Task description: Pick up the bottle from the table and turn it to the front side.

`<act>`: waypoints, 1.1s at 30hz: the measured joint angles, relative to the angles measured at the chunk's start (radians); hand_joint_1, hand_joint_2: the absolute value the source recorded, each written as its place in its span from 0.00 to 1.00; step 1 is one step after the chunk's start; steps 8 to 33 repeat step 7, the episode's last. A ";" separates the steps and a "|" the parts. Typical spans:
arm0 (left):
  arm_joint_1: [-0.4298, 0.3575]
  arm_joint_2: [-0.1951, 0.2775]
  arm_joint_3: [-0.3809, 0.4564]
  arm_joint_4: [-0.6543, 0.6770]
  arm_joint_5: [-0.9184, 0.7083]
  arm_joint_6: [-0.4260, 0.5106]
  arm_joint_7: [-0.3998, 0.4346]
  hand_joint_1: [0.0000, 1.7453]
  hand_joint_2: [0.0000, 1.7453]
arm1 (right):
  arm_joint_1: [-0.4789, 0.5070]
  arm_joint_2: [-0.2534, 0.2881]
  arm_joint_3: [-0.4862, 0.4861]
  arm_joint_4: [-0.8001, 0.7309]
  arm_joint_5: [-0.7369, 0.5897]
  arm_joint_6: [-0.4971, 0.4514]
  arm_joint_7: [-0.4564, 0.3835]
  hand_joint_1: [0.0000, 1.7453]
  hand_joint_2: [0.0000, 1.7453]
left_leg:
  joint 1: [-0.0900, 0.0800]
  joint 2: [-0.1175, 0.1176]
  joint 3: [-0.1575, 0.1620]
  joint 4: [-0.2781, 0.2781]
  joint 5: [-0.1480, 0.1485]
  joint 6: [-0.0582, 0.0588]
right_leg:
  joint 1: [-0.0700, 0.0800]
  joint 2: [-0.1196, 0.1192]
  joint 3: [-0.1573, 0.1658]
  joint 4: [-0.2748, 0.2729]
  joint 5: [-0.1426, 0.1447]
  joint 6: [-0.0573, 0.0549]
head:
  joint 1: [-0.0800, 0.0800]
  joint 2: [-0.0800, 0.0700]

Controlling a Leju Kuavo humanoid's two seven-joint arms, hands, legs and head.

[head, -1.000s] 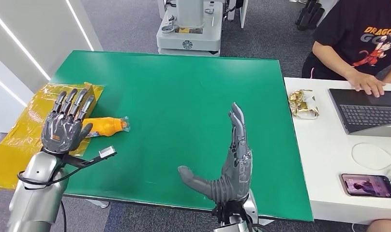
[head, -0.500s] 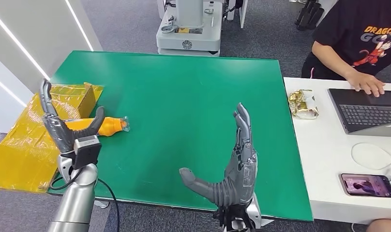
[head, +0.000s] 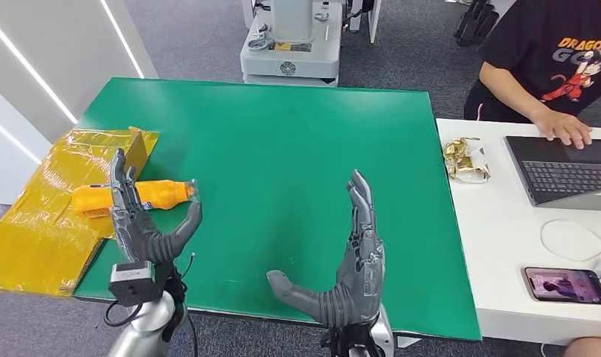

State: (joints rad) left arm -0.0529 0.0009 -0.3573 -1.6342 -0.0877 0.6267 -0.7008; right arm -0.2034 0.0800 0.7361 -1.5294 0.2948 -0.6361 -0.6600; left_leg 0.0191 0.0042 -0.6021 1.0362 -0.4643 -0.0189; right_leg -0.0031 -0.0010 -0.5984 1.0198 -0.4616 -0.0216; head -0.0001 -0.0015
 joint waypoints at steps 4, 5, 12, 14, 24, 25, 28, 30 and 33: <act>0.043 0.009 -0.028 -0.055 0.020 -0.025 0.000 0.00 1.00 | -0.014 0.006 0.012 0.012 -0.014 0.002 0.000 0.00 1.00 | 0.000 0.000 0.000 0.000 0.000 0.000 | 0.000 0.000 0.000 0.000 0.000 0.000 | 0.000 0.000; 0.051 0.010 -0.032 -0.068 0.025 -0.028 0.000 0.00 1.00 | -0.019 0.009 0.014 0.015 -0.016 0.004 0.000 0.00 1.00 | 0.000 0.000 0.000 0.000 0.000 0.000 | 0.000 0.000 0.000 0.000 0.000 0.000 | 0.000 0.000; 0.061 0.011 -0.038 -0.087 0.031 -0.030 0.000 0.00 1.00 | -0.027 0.014 0.018 0.020 -0.018 0.007 0.000 0.00 1.00 | 0.000 0.000 0.000 0.000 0.000 0.000 | 0.000 0.000 0.000 0.000 0.000 0.000 | 0.000 0.000; 0.061 0.011 -0.038 -0.087 0.031 -0.030 0.000 0.00 1.00 | -0.027 0.014 0.018 0.020 -0.018 0.007 0.000 0.00 1.00 | 0.000 0.000 0.000 0.000 0.000 0.000 | 0.000 0.000 0.000 0.000 0.000 0.000 | 0.000 0.000; 0.061 0.011 -0.038 -0.087 0.031 -0.030 0.000 0.00 1.00 | -0.027 0.014 0.018 0.020 -0.018 0.007 0.000 0.00 1.00 | 0.000 0.000 0.000 0.000 0.000 0.000 | 0.000 0.000 0.000 0.000 0.000 0.000 | 0.000 0.000; 0.061 0.011 -0.038 -0.087 0.031 -0.030 0.000 0.00 1.00 | -0.027 0.014 0.018 0.020 -0.018 0.007 0.000 0.00 1.00 | 0.000 0.000 0.000 0.000 0.000 0.000 | 0.000 0.000 0.000 0.000 0.000 0.000 | 0.000 0.000; 0.061 0.011 -0.038 -0.087 0.031 -0.030 0.000 0.00 1.00 | -0.027 0.014 0.018 0.020 -0.018 0.007 0.000 0.00 1.00 | 0.000 0.000 0.000 0.000 0.000 0.000 | 0.000 0.000 0.000 0.000 0.000 0.000 | 0.000 0.000; 0.061 0.011 -0.038 -0.087 0.031 -0.030 0.000 0.00 1.00 | -0.027 0.014 0.018 0.020 -0.018 0.007 0.000 0.00 1.00 | 0.000 0.000 0.000 0.000 0.000 0.000 | 0.000 0.000 0.000 0.000 0.000 0.000 | 0.000 0.000; 0.061 0.011 -0.038 -0.087 0.031 -0.030 0.000 0.00 1.00 | -0.027 0.014 0.018 0.020 -0.018 0.007 0.000 0.00 1.00 | 0.000 0.000 0.000 0.000 0.000 0.000 | 0.000 0.000 0.000 0.000 0.000 0.000 | 0.000 0.000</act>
